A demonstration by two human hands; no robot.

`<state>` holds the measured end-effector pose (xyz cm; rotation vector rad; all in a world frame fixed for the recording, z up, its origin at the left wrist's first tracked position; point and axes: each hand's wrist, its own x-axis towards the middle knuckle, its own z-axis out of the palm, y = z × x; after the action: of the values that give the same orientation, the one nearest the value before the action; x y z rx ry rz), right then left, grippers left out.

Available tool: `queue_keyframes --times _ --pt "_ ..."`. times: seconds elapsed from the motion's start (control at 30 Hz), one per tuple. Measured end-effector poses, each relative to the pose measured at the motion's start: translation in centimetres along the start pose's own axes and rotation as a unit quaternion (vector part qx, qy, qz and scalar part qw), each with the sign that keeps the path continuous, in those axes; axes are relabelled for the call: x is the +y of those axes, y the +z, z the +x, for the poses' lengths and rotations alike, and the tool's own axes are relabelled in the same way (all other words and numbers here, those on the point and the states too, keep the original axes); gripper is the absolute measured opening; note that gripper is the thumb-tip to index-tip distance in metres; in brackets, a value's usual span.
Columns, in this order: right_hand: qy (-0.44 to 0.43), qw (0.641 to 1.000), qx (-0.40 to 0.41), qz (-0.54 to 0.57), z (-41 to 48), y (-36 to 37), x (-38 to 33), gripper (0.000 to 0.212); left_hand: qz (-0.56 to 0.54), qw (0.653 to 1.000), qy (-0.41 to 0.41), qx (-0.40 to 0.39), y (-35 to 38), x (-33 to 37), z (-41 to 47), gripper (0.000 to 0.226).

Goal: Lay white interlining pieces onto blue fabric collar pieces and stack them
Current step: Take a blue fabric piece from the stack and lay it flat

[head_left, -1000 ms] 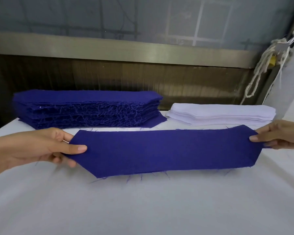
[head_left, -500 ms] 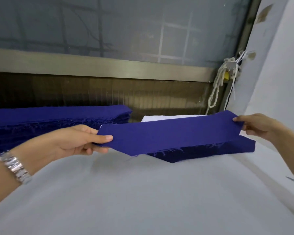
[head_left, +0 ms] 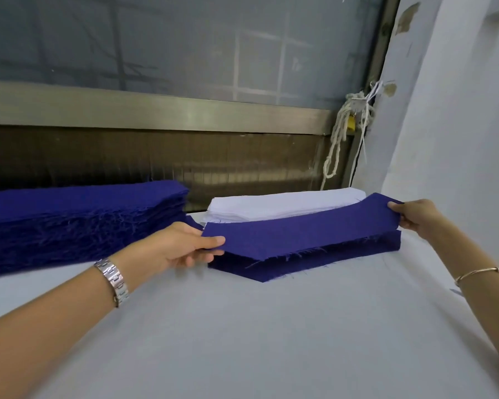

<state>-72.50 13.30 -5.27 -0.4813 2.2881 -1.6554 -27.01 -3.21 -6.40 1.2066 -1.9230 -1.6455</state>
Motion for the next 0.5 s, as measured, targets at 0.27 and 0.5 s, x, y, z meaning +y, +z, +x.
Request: queue_keyframes --times 0.27,0.5 --pt "-0.011 0.997 0.036 -0.065 1.3 1.1 2.3 0.039 0.004 0.999 -0.019 -0.026 1.0 -0.9 0.9 0.027" --pt "-0.012 0.994 0.037 -0.103 2.2 1.3 3.2 0.028 0.024 0.999 -0.029 -0.025 1.0 -1.2 1.1 0.034"
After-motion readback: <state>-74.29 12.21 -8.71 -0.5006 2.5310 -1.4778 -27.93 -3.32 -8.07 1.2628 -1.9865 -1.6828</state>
